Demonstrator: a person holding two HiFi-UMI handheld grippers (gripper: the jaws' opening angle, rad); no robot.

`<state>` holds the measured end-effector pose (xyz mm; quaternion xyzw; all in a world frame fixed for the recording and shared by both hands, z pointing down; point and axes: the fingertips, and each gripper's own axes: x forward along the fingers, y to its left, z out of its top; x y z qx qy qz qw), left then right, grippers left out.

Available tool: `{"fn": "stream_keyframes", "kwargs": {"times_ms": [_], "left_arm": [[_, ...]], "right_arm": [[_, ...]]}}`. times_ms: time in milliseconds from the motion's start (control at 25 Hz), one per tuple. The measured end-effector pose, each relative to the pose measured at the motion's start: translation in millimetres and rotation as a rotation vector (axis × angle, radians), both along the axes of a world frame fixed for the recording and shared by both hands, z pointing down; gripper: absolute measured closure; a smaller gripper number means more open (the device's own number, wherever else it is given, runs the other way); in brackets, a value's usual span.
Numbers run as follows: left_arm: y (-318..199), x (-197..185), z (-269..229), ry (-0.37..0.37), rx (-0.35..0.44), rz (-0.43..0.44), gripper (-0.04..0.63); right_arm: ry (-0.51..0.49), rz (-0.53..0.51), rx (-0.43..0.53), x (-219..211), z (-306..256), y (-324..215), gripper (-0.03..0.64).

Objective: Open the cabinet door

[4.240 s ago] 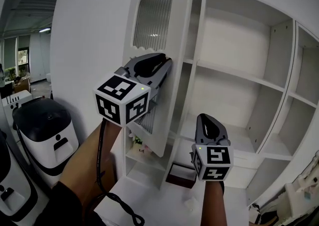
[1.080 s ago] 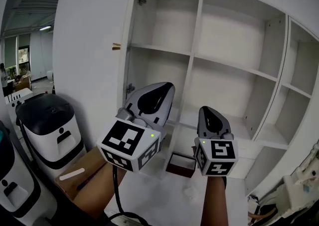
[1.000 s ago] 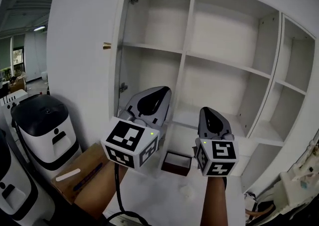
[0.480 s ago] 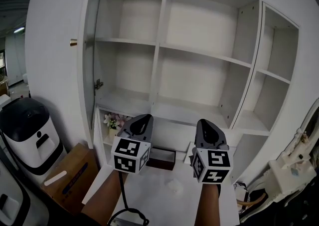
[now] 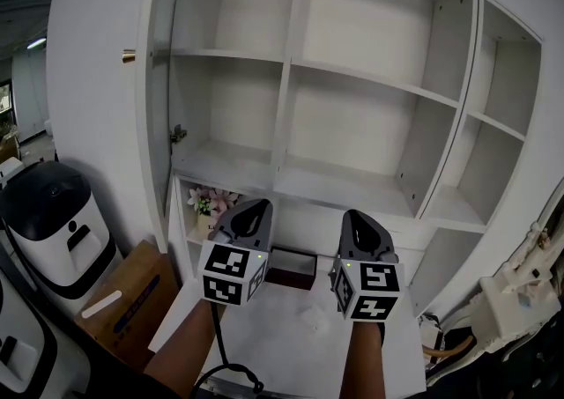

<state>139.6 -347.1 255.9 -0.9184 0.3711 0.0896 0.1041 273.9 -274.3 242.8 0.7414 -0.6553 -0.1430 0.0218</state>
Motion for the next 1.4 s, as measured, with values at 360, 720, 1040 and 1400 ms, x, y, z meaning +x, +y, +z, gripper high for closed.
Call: {"fn": "stream_keyframes", "kwargs": {"times_ms": [360, 720, 1040, 1400], "left_arm": [[-1.0, -3.2, 11.8, -0.012, -0.031, 0.0, 0.588], [-2.9, -4.9, 15.8, -0.019, -0.041, -0.004, 0.588], [1.9, -14.0, 35.0, -0.031, -0.059, -0.021, 0.588], [13.0, -31.3, 76.9, -0.025, -0.123, -0.037, 0.588]], "right_arm": [[-0.023, -0.019, -0.033, -5.6, 22.3, -6.9, 0.597], [-0.038, -0.018, -0.032, -4.3, 30.8, -7.3, 0.597], [-0.063, -0.007, -0.054, -4.5, 55.9, -0.4, 0.597], [-0.095, -0.012, -0.075, -12.6, 86.4, 12.3, 0.597]]}}
